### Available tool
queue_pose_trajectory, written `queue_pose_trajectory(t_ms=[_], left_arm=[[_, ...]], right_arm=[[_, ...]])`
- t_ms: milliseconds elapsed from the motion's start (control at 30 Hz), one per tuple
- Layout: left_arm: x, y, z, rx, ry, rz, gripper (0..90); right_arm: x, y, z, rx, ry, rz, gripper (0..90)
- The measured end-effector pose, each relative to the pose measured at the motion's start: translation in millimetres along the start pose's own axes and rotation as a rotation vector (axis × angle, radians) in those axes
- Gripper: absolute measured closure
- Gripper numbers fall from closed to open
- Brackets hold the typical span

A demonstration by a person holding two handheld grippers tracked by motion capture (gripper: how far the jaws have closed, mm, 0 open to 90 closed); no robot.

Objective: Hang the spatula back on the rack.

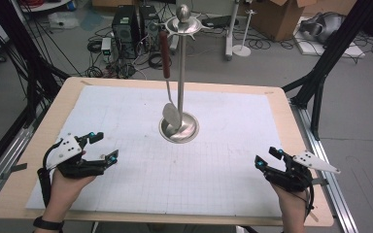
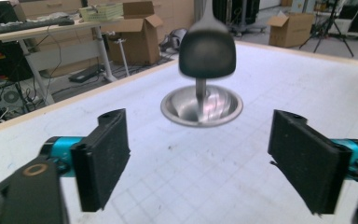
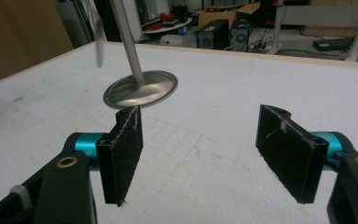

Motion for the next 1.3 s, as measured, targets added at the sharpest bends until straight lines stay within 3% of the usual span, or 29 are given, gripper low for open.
queue_pose_trajectory(t_ms=[400, 567, 1300], left_arm=[[28.3, -23.1, -22.8, -0.022, -0.025, -0.028, 16.7], [28.7, -28.0, -30.8, -0.051, -0.016, -0.021, 16.8], [32.3, -22.0, -29.8, -0.044, -0.020, -0.028, 16.8]], right_arm=[[4.3, 6.1, -1.4, 0.003, 0.000, -0.024, 30.9], [4.9, 10.1, -2.0, 0.001, -0.003, -0.035, 30.9], [7.6, 14.2, -5.4, -0.008, -0.010, -0.053, 30.7]])
Point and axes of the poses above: each handheld gripper's, and its own axes: y roughly forward along the jaws, x roughly out of its underside, z roughly to its right, the point moved 7 cm from there along y, roughly forward along the jaws, and after that the axes turned 13 degrees about -x, right-handed, at the moved point
